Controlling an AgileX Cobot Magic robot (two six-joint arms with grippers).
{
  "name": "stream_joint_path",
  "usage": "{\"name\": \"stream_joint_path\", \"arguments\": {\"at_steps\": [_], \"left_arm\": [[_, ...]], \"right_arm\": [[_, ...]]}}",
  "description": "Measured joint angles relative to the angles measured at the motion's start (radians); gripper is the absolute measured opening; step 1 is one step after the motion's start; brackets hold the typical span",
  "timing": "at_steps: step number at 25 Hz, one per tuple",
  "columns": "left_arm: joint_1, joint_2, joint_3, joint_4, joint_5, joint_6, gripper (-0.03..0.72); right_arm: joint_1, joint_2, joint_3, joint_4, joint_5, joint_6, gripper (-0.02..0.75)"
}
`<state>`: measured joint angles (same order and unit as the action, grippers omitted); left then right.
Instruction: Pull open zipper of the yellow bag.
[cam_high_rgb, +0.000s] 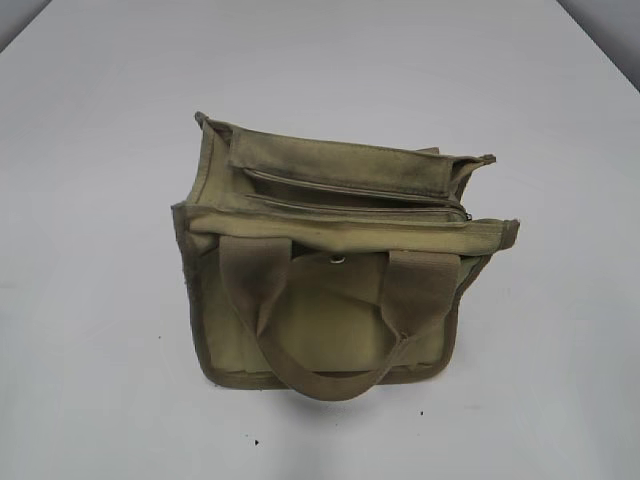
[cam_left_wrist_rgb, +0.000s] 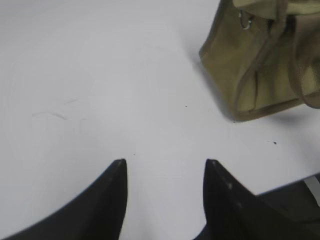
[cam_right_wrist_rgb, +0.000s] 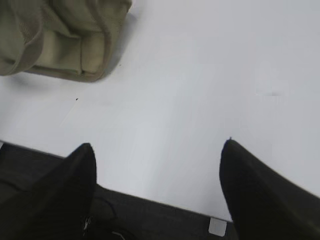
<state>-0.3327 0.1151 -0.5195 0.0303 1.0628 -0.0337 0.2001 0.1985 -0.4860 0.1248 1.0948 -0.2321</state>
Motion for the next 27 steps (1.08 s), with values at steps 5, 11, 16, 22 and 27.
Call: {"name": "stream_joint_path", "arguments": {"at_steps": [5, 11, 16, 22, 27], "left_arm": [[0.188, -0.010, 0.000, 0.000, 0.000, 0.000, 0.357], [0.277, -0.092, 0.000, 0.000, -0.001, 0.000, 0.337], [0.277, -0.121, 0.000, 0.000, 0.000, 0.000, 0.329], [0.277, -0.121, 0.000, 0.000, 0.000, 0.000, 0.329], [0.277, -0.121, 0.001, 0.000, 0.000, 0.000, 0.329]], "right_arm": [[-0.117, -0.124, 0.001, 0.000, -0.001, 0.000, 0.594], [-0.140, -0.205, 0.002, 0.042, -0.001, 0.000, 0.594], [-0.140, -0.205, 0.002, 0.085, -0.002, 0.000, 0.594], [-0.140, -0.205, 0.002, 0.126, -0.004, 0.000, 0.594], [-0.140, -0.205, 0.002, 0.131, -0.007, 0.000, 0.594]]}}
